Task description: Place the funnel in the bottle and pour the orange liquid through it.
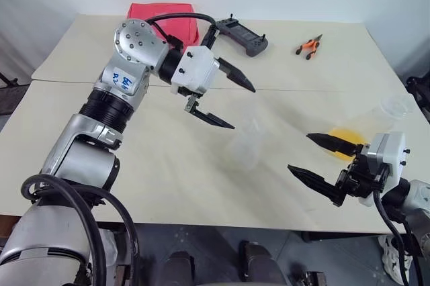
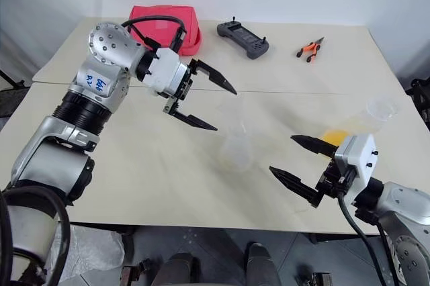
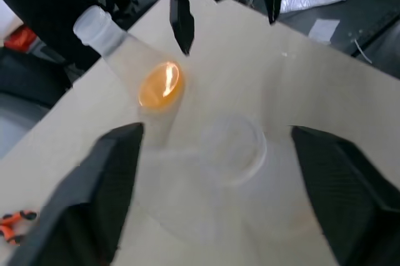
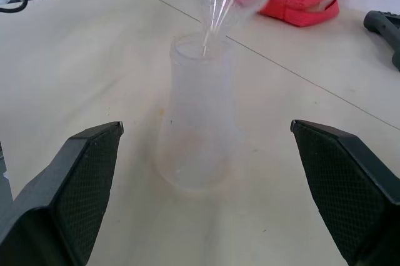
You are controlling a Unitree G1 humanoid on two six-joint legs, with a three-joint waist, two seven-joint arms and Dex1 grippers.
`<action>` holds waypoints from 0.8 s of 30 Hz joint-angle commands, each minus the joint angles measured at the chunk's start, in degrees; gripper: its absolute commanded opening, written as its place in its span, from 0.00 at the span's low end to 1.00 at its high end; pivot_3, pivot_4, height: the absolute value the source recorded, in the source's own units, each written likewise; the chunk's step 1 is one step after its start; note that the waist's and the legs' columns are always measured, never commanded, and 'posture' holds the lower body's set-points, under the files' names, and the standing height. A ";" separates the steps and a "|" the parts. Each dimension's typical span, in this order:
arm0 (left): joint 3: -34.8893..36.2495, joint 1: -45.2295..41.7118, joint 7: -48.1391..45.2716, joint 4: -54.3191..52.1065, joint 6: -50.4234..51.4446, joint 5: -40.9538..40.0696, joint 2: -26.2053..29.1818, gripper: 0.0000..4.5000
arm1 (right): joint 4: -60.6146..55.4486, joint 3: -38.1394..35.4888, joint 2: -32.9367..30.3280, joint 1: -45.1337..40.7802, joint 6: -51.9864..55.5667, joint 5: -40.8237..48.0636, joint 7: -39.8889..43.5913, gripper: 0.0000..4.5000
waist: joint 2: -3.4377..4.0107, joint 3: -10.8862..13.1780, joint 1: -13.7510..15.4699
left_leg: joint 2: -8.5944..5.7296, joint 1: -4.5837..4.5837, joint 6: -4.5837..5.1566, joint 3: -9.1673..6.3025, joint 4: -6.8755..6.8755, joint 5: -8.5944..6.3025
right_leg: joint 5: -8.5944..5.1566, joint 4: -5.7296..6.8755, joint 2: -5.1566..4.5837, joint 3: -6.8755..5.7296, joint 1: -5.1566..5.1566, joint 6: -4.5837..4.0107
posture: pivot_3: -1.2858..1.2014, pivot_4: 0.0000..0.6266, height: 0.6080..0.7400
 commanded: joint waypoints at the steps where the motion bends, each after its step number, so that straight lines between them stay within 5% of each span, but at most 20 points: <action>1: 2.16 0.40 -6.43 -3.51 1.92 -1.91 0.51 1.00 | -0.52 -1.71 -0.43 -0.14 -0.92 0.41 0.21 1.00 | 0.00 0.00 0.05 | 0.00 0.00 0.00 0.00 0.00 0.00 | 0.00 -0.01 0.00 0.00 0.00 0.00 | 0.52 0.24 1.00; 7: 5.44 2.07 -6.02 -4.08 4.16 -0.62 -0.67 1.00 | -0.51 -2.05 -0.64 -0.20 -0.93 0.50 0.17 1.00 | 0.00 0.00 0.06 | 0.00 0.00 0.01 0.00 0.02 0.00 | 0.00 0.02 0.00 0.00 0.00 0.00 | 0.52 0.24 1.00; 15: 17.23 5.20 10.86 0.28 10.78 3.17 -1.80 1.00 | -1.69 -3.08 -0.12 1.45 -0.80 0.82 -0.60 1.00 | 0.00 0.00 0.06 | 0.00 0.01 0.01 -0.01 0.09 0.00 | 0.00 0.08 0.00 0.00 0.01 0.01 | 0.52 0.24 1.00; 24: 22.44 12.44 20.16 3.15 9.75 11.03 -0.72 1.00 | 1.57 -1.47 -1.02 -2.24 -1.02 0.08 0.79 1.00 | 0.00 0.00 0.04 | 0.00 0.01 0.01 -0.02 0.41 0.00 | 0.01 0.39 0.00 0.01 0.01 0.01 | 0.52 0.24 1.00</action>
